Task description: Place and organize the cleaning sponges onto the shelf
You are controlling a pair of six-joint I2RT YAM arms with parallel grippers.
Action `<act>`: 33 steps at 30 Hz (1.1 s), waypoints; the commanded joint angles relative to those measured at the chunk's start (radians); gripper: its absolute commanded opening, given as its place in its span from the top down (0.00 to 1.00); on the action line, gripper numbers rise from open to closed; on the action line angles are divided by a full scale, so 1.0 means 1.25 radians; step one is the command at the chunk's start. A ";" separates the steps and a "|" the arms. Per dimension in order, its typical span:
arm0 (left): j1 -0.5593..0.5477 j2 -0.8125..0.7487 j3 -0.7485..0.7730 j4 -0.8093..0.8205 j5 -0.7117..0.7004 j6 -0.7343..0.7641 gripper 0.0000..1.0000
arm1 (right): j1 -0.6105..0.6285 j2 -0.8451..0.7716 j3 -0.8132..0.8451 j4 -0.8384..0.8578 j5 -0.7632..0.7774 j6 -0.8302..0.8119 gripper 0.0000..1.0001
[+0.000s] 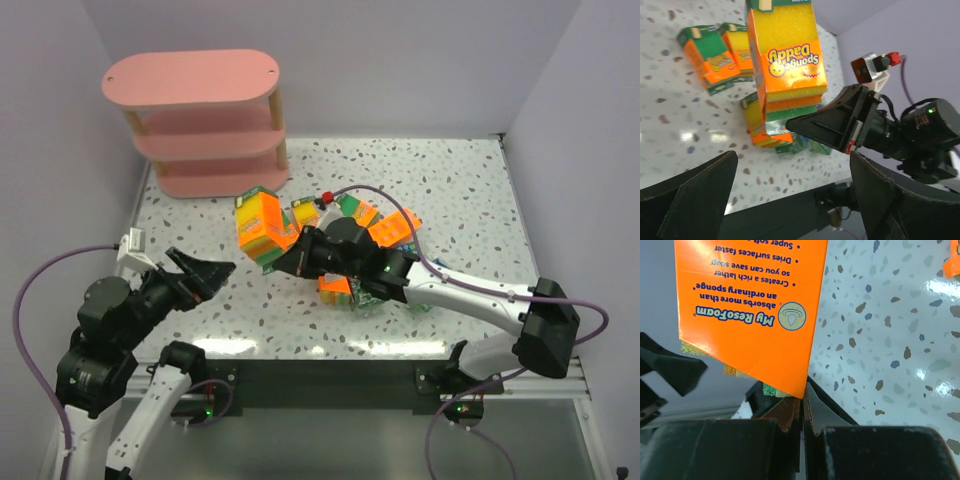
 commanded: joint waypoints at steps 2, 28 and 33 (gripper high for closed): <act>-0.004 -0.049 -0.121 0.320 0.203 -0.147 0.00 | -0.048 -0.058 -0.055 0.195 -0.114 0.127 1.00; -0.004 -0.081 -0.367 0.580 0.164 -0.304 0.36 | -0.053 -0.087 -0.158 0.525 -0.156 0.299 1.00; -0.004 -0.069 -0.370 0.628 0.149 -0.313 0.47 | -0.039 -0.080 -0.161 0.520 -0.139 0.293 1.00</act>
